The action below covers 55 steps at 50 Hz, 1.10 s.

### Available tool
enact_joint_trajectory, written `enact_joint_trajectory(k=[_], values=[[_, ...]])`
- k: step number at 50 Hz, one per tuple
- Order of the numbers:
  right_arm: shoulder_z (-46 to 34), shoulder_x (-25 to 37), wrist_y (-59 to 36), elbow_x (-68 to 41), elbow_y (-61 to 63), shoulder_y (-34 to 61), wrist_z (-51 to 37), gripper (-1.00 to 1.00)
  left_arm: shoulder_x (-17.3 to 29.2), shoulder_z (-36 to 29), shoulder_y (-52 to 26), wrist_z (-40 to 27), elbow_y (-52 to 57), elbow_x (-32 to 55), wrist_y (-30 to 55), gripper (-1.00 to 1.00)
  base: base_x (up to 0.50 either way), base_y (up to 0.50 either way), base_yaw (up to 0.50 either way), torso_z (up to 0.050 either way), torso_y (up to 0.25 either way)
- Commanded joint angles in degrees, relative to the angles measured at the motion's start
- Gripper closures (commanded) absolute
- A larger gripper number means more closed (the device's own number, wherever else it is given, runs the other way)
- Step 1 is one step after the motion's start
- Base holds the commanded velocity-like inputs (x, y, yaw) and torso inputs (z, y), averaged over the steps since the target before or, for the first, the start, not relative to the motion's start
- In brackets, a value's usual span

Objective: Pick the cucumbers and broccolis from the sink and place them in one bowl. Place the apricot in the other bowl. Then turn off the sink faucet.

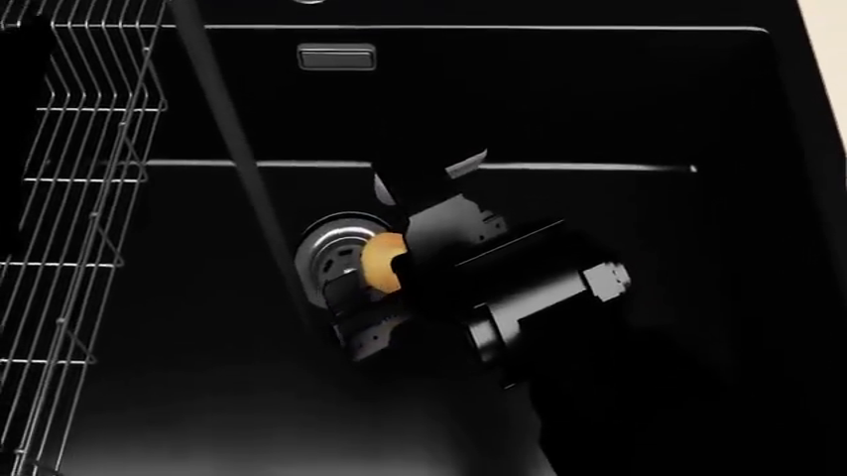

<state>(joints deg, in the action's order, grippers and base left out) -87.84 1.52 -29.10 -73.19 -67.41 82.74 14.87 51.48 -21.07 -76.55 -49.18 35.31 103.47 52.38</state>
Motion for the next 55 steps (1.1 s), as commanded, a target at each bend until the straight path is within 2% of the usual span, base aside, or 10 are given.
enact_joint_trajectory(k=[1,10,11,25,30,34,47,55], values=[[1.1,-1.5,1.2,0.3,-1.3,-1.3,0.5,-1.0,-0.9,0.9,-0.1,2.3,-0.5,-0.9,-0.4,-1.0,0.0,0.0,0.0,0.024,-0.227],[1.0,-1.5,1.3,-0.1,-0.9,-2.6,-0.1,-1.0,-1.0,1.0,0.1,1.9,-0.3,-0.5,-0.9,-1.0,0.0,0.0,0.0,0.005,-0.04],[0.5,-1.5,1.4,0.4,-0.1,-3.0,0.1,1.0,-0.8,1.2,0.3,1.9,-0.3,-0.6,-1.0,-1.0,0.0,0.0,0.0,0.0,-0.017],[1.7,-1.1,3.0,-1.6,3.6,-2.1,-1.5,1.0,0.0,2.0,2.3,2.7,0.2,-1.2,-2.0,-1.0,0.0,0.0,0.0,0.0,-0.003],[5.2,11.2,2.7,-5.2,27.8,-2.0,-14.8,1.0,0.0,2.1,2.9,2.8,0.2,-1.5,-2.4,-1.0,0.0,0.0,0.0,0.0,-0.002],[6.5,17.8,3.7,-5.7,40.1,-2.1,-21.8,1.0,0.1,2.1,2.7,2.5,0.4,-1.0,-2.4,-1.0,0.0,0.0,0.0,0.0,0.0],[11.2,35.9,6.0,-7.0,76.4,-1.3,-40.7,1.0,0.2,2.4,3.9,2.5,1.0,-1.3,-3.2,-1.0,0.0,0.0,0.0,0.0,0.0],[14.7,44.3,5.5,-8.5,90.7,2.5,-49.7,1.0,0.4,2.6,3.6,2.0,1.4,-0.4,-3.5,-1.0,0.0,0.0,0.0,0.0,0.0]])
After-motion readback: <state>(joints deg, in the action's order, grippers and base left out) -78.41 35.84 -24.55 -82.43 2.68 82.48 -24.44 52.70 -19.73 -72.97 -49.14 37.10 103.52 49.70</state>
